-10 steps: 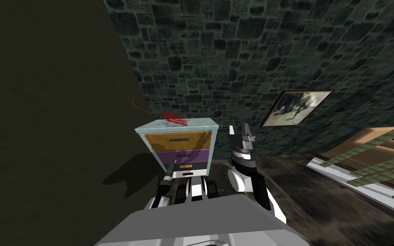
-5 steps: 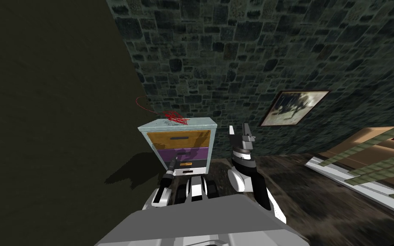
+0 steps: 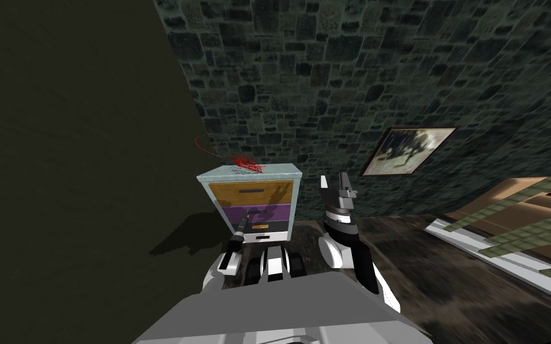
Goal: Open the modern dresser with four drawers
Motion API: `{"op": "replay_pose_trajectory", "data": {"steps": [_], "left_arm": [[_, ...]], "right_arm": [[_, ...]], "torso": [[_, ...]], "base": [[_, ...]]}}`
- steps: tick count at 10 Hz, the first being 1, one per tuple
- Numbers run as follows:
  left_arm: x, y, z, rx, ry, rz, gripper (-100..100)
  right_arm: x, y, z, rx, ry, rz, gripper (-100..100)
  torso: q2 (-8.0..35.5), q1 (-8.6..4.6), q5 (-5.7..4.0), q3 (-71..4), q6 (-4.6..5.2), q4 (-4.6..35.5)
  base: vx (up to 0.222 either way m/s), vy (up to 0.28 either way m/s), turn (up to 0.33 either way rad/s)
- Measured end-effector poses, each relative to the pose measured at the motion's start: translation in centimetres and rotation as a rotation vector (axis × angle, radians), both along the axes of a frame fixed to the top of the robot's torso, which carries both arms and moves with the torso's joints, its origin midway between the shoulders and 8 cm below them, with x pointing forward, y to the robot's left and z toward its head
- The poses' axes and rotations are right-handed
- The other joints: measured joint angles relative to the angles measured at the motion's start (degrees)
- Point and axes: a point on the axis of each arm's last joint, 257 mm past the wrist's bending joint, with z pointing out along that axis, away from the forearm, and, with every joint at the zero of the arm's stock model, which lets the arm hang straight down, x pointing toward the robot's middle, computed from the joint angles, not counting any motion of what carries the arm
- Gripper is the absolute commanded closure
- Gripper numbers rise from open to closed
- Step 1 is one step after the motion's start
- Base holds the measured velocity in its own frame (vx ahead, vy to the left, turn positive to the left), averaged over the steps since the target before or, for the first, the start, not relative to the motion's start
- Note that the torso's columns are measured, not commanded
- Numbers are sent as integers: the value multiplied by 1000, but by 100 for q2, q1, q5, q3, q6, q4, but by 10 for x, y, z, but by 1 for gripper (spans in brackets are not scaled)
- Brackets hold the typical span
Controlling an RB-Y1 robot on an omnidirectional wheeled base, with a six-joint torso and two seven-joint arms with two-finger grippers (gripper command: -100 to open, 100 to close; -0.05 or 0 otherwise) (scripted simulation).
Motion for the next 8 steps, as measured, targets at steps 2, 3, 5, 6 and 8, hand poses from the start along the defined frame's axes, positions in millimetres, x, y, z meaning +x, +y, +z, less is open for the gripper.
{"op": "replay_pose_trajectory", "data": {"steps": [2,3,5,6,8], "left_arm": [[14,1,4,0,-3,0,-100],[17,2,2,1,5,-1,-100],[28,3,5,0,2,0,-100],[36,3,7,0,3,3,-100],[44,4,9,1,7,1,-100]], "right_arm": [[0,0,0,0,0,0,0],[0,0,0,0,0,0,0],[0,0,0,0,0,0,0],[0,0,0,0,0,0,0],[0,0,0,0,0,0,0]], "torso": [[-6,-1,0,-4,0,-2],[-14,3,1,-9,-1,-5],[-2,1,0,-2,0,-1],[2,-1,0,1,0,0],[-7,2,1,-5,0,-2]], "base": [[-36,-10,3],[-39,-11,16],[-47,-10,11],[-55,-4,6],[-20,-1,0]]}}
